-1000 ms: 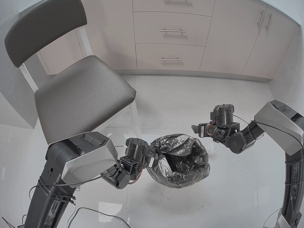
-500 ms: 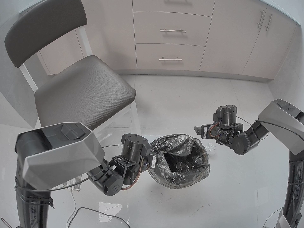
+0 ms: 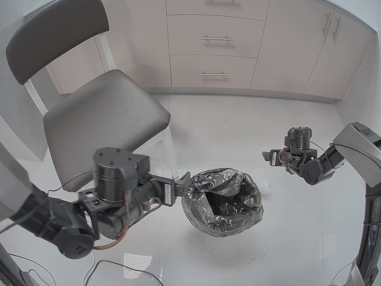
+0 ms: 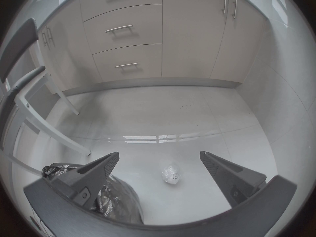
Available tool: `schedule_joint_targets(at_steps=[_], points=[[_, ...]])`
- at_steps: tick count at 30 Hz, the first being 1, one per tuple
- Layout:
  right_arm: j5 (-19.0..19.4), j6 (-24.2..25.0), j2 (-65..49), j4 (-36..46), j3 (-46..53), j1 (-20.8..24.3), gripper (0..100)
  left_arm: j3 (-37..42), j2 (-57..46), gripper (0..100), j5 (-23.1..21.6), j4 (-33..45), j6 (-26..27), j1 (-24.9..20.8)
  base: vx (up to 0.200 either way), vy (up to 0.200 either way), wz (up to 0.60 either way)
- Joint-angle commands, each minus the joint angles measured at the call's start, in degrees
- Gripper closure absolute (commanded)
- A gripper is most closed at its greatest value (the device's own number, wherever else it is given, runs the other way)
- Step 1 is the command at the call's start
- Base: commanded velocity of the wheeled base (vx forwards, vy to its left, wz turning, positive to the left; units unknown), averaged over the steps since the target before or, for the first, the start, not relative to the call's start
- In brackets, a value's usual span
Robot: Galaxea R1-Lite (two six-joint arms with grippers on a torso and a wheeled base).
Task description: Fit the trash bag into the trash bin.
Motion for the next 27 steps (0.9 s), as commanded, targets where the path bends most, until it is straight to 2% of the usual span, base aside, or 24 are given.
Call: schedule_joint_targets(at_steps=[1, 4, 5, 6, 8, 12, 15, 19, 24, 27], points=[[0.3, -1.6, 6.7, 0.2, -6.9, -4.3, 0, 9.3, -20.3, 0, -0.4, 0.7, 2.0, 7.4, 0.000, 0.000, 0.00], [0.6, -1.6, 8.0, 0.2, -8.9, -4.3, 0, 11.2, -27.8, 0, -0.4, 2.4, 4.2, 13.6, 0.000, 0.000, 0.00], [0.7, -1.6, 8.1, 0.2, -8.9, -4.3, 0, 11.2, -27.8, 0, -0.4, 2.4, 4.2, 13.6, 0.000, 0.000, 0.00], [1.8, -1.8, 8.4, 0.3, -9.6, -4.3, 0, 11.4, -32.9, 0, -0.4, 6.8, 5.2, 18.0, 0.000, 0.000, 0.00], [2.6, -1.8, 8.7, 0.5, -9.9, -4.5, 0, 11.4, -38.7, 0, -1.0, 13.5, 5.3, 22.5, 0.000, 0.000, 0.00], [2.9, -1.8, 11.1, 0.9, -12.6, -5.3, 0, 11.4, -52.5, 0, -7.2, 30.1, 5.3, 31.6, 0.000, 0.000, 0.00], [2.9, -1.8, 13.4, 1.1, -15.1, -6.0, 0, 10.5, -62.0, 0, -11.6, 43.0, 5.1, 36.7, 0.000, 0.000, 0.00], [2.9, -1.8, 15.7, 2.7, -18.5, -6.3, 0, 9.4, -69.4, 0, -12.5, 51.9, 4.8, 40.3, 0.000, 0.000, 0.00], [2.9, -1.8, 18.8, 4.5, -23.8, -6.8, 0, 10.5, -72.1, 0, -12.4, 53.5, 3.3, 40.4, 0.000, 0.000, 0.00], [2.8, -2.0, 22.5, 8.2, -29.9, -7.0, 0, 13.3, -74.0, 0, -12.0, 53.6, 2.3, 40.5, 0.000, 0.000, 0.00]])
